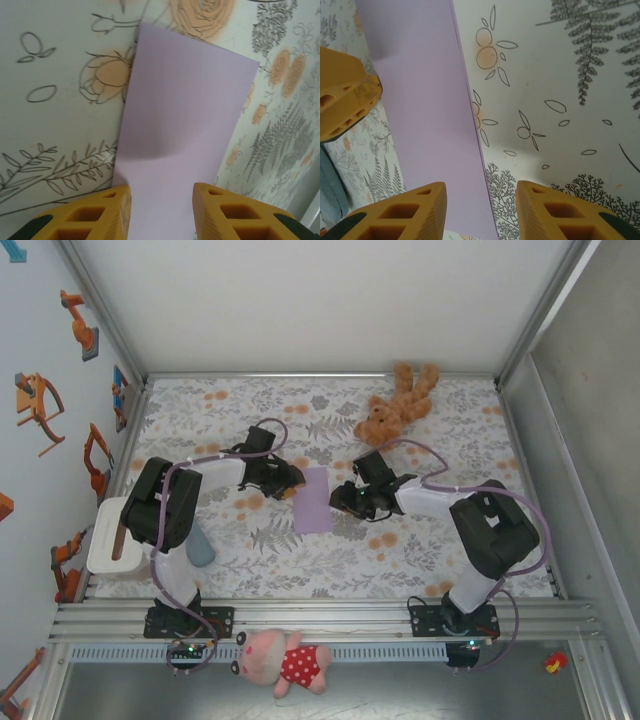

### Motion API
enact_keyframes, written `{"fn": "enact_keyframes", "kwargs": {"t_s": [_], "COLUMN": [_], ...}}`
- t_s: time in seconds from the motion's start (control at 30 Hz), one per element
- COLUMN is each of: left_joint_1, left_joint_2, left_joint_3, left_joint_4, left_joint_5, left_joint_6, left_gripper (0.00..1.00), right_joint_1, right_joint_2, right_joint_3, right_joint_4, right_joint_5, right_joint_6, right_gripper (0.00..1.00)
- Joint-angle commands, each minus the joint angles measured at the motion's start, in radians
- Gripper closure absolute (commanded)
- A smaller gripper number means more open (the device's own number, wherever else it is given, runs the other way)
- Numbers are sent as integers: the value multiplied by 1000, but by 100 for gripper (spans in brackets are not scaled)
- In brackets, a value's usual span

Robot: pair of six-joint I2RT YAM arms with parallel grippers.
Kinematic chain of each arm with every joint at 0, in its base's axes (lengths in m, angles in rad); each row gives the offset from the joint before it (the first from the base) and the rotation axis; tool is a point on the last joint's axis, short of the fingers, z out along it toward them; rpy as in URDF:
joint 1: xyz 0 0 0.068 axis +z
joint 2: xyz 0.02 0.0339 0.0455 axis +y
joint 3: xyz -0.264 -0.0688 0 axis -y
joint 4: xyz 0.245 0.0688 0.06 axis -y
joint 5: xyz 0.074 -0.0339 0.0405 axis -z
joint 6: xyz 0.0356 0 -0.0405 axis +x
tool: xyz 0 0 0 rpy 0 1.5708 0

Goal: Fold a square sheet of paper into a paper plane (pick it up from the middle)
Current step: First fold the square sheet of paper in half at the center of the table, then fold the triangle a second time at the center of the table.

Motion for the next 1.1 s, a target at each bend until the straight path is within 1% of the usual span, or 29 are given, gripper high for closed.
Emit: {"fn": "enact_keyframes", "kwargs": {"t_s": [0.0, 0.2, 0.33, 0.67, 1.07], "left_joint_1": [-1, -1, -1, -1, -1], "left_joint_2": [30, 61, 76, 82, 85], "left_joint_3": [22, 43, 47, 48, 50], "left_joint_4": [-51, -126, -145, -159, -159], "left_joint_5": [-43, -74, -69, -68, -62], "left_joint_6": [-29, -44, -50, -50, -50], "left_gripper": [63, 64, 64, 65, 65], "right_joint_1": [-1, 19, 36, 60, 68], "right_joint_2": [-3, -12, -18, 1, 22], "right_joint_3": [-19, -40, -46, -49, -52], "right_joint_4": [22, 5, 3, -3, 42], "right_joint_5": [-28, -58, -71, -96, -147], "right_joint_6": [26, 25, 26, 27, 29], "right_gripper": [60, 60, 62, 68, 69]}}
